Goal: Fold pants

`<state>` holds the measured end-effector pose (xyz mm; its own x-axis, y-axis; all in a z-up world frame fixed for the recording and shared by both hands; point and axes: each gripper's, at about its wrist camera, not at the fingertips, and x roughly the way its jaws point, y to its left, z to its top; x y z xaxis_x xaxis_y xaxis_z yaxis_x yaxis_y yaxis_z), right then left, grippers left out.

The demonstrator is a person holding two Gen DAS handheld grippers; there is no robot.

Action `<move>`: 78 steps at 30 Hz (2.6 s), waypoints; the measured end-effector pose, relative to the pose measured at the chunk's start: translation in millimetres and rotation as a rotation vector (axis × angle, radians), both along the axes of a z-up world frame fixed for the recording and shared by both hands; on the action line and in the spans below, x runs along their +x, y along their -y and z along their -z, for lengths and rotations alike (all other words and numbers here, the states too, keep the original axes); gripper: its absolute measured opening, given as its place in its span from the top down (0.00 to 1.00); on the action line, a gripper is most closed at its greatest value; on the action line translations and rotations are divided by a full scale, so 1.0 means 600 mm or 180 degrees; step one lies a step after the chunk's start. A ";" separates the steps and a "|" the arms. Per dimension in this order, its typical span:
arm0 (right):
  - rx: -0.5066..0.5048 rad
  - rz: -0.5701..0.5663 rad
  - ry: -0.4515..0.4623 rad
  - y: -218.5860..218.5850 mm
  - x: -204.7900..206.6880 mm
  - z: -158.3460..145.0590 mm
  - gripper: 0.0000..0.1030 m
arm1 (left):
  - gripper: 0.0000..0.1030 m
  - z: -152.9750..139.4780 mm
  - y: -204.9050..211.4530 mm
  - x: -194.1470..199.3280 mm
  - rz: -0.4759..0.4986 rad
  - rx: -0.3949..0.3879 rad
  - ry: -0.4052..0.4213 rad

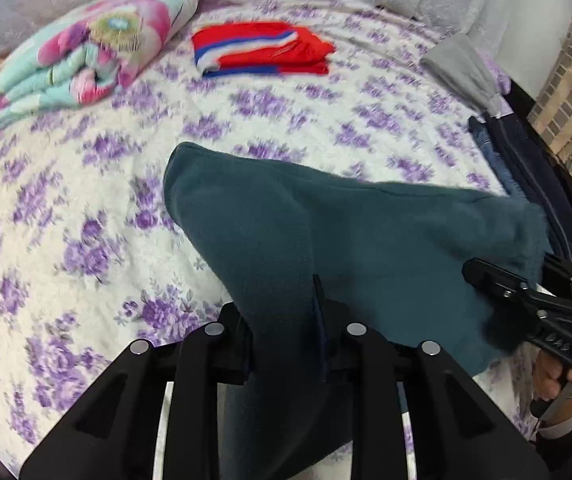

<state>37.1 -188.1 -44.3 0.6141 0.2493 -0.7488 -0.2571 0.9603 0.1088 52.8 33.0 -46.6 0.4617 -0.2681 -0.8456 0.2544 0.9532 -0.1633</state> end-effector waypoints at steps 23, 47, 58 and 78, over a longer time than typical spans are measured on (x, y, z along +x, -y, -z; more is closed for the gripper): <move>0.0304 0.0078 0.0027 0.027 0.012 -0.011 0.84 | 0.18 0.041 -0.041 0.073 -0.0688 0.0159 0.0048; 0.0427 -0.0389 0.0130 -0.015 -0.024 -0.061 0.81 | 0.78 0.000 0.013 -0.022 0.0125 -0.0239 0.0255; 0.0338 -0.0312 0.0854 -0.023 0.210 -0.155 0.73 | 0.72 -0.142 -0.021 0.198 -0.0517 -0.0560 0.0922; -0.0919 0.0449 0.0222 -0.052 0.302 0.035 0.16 | 0.09 0.028 -0.012 0.285 -0.1265 0.0574 0.0545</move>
<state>218.4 -157.1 -65.5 0.6799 -0.0584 -0.7310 -0.1166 0.9755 -0.1864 223.6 40.3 -63.6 0.6359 0.1019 -0.7650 -0.1273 0.9915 0.0263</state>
